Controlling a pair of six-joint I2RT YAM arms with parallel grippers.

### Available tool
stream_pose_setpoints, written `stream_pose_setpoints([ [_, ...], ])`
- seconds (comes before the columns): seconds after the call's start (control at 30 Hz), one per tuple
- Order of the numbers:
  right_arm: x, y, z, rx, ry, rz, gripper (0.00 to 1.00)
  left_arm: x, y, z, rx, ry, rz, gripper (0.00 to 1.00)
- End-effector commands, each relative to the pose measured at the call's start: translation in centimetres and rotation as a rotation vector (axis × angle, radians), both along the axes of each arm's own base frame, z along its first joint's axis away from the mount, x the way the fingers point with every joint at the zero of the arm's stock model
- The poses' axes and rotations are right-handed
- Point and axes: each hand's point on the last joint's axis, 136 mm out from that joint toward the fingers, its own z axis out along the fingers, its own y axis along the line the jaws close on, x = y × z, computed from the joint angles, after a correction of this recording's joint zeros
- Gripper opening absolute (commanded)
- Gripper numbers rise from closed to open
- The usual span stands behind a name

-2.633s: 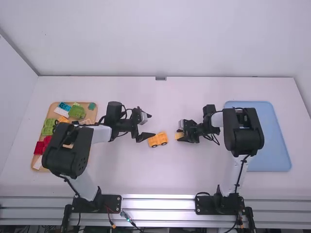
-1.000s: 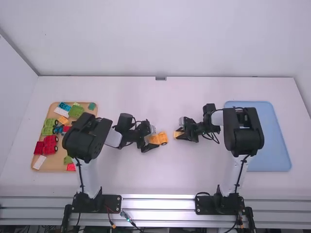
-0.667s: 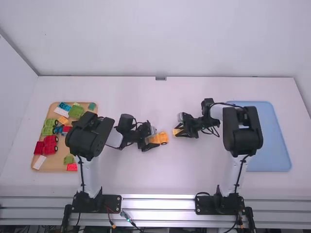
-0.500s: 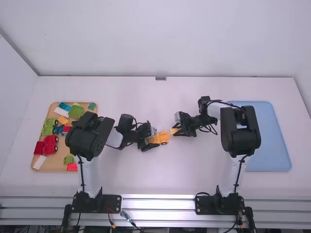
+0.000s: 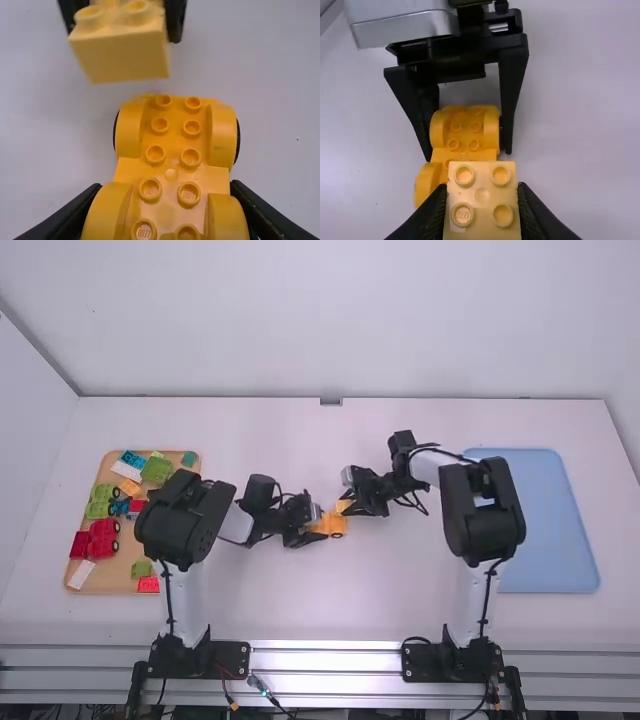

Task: Assemble lego blocks to make yellow taxi

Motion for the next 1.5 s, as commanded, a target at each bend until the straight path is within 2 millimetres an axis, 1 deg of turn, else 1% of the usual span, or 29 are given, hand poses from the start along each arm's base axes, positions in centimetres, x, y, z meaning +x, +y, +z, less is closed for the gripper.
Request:
stream_pose_setpoints([
  [0.0, 0.4, 0.5, 0.0, -0.021, 0.043, -0.025, 0.21, -1.0, -0.8, 0.1, -0.027, -0.039, -0.095, 0.6],
  [0.07, 0.3, 0.5, 0.1, -0.023, 0.05, -0.027, 0.19, -1.1, -0.9, 0.1, -0.03, -0.032, -0.11, 0.61],
  [0.1, 0.1, 0.7, 0.3, -0.023, 0.049, -0.022, 0.16, -1.1, -0.8, 0.0, -0.019, -0.024, -0.118, 0.63],
  [0.2, -0.1, 1.1, 0.8, -0.018, 0.041, -0.011, 0.15, -1.2, -0.8, -0.2, -0.006, -0.019, -0.135, 0.69],
  [0.23, -0.4, 1.3, 1.2, -0.018, 0.022, -0.003, 0.15, -1.1, -0.8, -0.2, -0.001, -0.013, -0.139, 0.83],
  [0.33, -0.8, 1.7, 1.8, -0.016, -0.018, 0.011, 0.16, -0.9, -0.9, -0.1, 0.0, -0.003, -0.139, 0.89],
  [0.4, -0.9, 1.9, 2.3, -0.021, -0.05, 0.004, 0.16, -0.7, -1.0, 0.0, 0.001, -0.001, -0.139, 0.9],
  [0.53, -0.6, 1.9, 2.1, -0.068, -0.067, -0.071, 0.15, -0.5, -1.0, 0.1, 0.0, -0.007, -0.139, 0.89],
  [0.63, -1.1, 2.1, 2.0, -0.071, -0.091, -0.088, 0.15, -0.5, -1.0, 0.2, 0.0, -0.007, -0.139, 0.87],
  [0.67, -1.5, 2.2, 1.9, -0.063, -0.102, -0.084, 0.14, -0.5, -1.0, 0.2, -0.001, -0.01, -0.139, 0.85],
  [0.7, -2.1, 2.2, 1.6, -0.051, -0.111, -0.081, 0.13, -0.5, -1.0, 0.2, -0.001, -0.01, -0.139, 0.79],
  [0.73, -2.2, 2.1, 1.4, -0.051, -0.113, -0.084, 0.13, -0.4, -1.0, 0.2, -0.002, -0.012, -0.14, 0.76],
  [0.77, -2.2, 2.1, 1.3, -0.051, -0.113, -0.085, 0.13, -0.4, -1.0, 0.2, -0.002, -0.012, -0.14, 0.75],
  [0.8, -2.3, 1.9, 1.0, -0.042, -0.088, -0.114, 0.13, -0.4, -1.0, 0.2, -0.002, -0.012, -0.139, 0.7],
  [1.0, -2.8, 1.8, -0.2, -0.013, -0.058, -0.177, 0.13, -0.4, -1.0, 0.2, -0.002, -0.013, -0.139, 0.62],
  [1.07, -2.8, 1.9, -0.3, -0.012, -0.055, -0.186, 0.15, -0.4, -1.0, 0.2, -0.003, -0.016, -0.139, 0.61],
  [1.1, -2.7, 1.9, -0.4, -0.014, -0.06, -0.192, 0.15, -0.4, -1.1, 0.2, -0.002, -0.016, -0.139, 0.64],
  [1.13, -2.5, 1.8, -0.5, -0.023, -0.059, -0.207, 0.15, -0.4, -1.1, 0.2, -0.003, -0.014, -0.139, 0.74],
  [1.17, -2.5, 1.8, -0.5, -0.023, -0.059, -0.207, 0.15, -0.4, -1.1, 0.2, -0.003, -0.014, -0.139, 0.74],
  [1.2, -2.1, 1.5, -0.5, -0.029, -0.063, -0.222, 0.14, -0.4, -1.0, 0.2, -0.002, -0.016, -0.139, 0.91],
  [1.23, -2.0, 1.5, -0.5, -0.027, -0.064, -0.224, 0.14, -0.4, -1.0, 0.2, -0.002, -0.016, -0.139, 0.96],
  [1.37, -2.2, 1.5, 0.1, 0.009, -0.04, -0.216, 0.13, 0.0, -1.2, 0.6, -0.014, -0.036, -0.143, 0.99],
  [1.47, -2.3, 1.4, 0.8, 0.054, -0.032, -0.204, 0.13, 0.4, -1.3, 0.8, -0.008, -0.006, -0.144, 0.98],
])
